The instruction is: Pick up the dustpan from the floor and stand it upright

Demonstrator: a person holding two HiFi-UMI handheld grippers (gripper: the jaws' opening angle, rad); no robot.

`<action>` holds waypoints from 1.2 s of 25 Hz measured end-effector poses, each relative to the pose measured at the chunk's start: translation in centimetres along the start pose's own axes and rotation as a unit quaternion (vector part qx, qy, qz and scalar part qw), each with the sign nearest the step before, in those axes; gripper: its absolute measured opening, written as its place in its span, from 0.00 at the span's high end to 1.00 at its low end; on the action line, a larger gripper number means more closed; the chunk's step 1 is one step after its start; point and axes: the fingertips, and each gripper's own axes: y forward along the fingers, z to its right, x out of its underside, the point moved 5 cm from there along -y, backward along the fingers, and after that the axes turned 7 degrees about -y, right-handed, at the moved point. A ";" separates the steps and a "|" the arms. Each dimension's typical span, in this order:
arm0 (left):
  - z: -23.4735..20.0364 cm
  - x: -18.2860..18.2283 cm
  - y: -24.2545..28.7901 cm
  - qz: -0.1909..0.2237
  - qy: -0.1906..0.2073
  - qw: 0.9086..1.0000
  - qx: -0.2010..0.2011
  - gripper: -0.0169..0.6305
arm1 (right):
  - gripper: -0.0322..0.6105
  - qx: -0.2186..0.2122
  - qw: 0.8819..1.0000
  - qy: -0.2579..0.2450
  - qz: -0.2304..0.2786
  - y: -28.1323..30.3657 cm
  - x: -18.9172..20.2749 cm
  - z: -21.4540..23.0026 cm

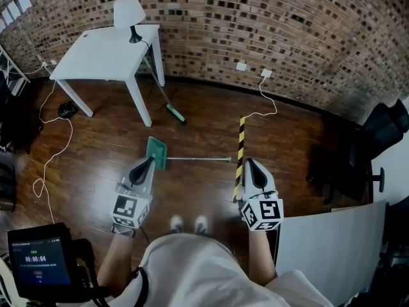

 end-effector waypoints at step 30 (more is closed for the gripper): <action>-1.7 23.3 29.8 -0.030 -0.035 0.998 0.035 0.93 | 0.81 0.081 0.991 -0.081 -0.064 19.9 26.1 13.0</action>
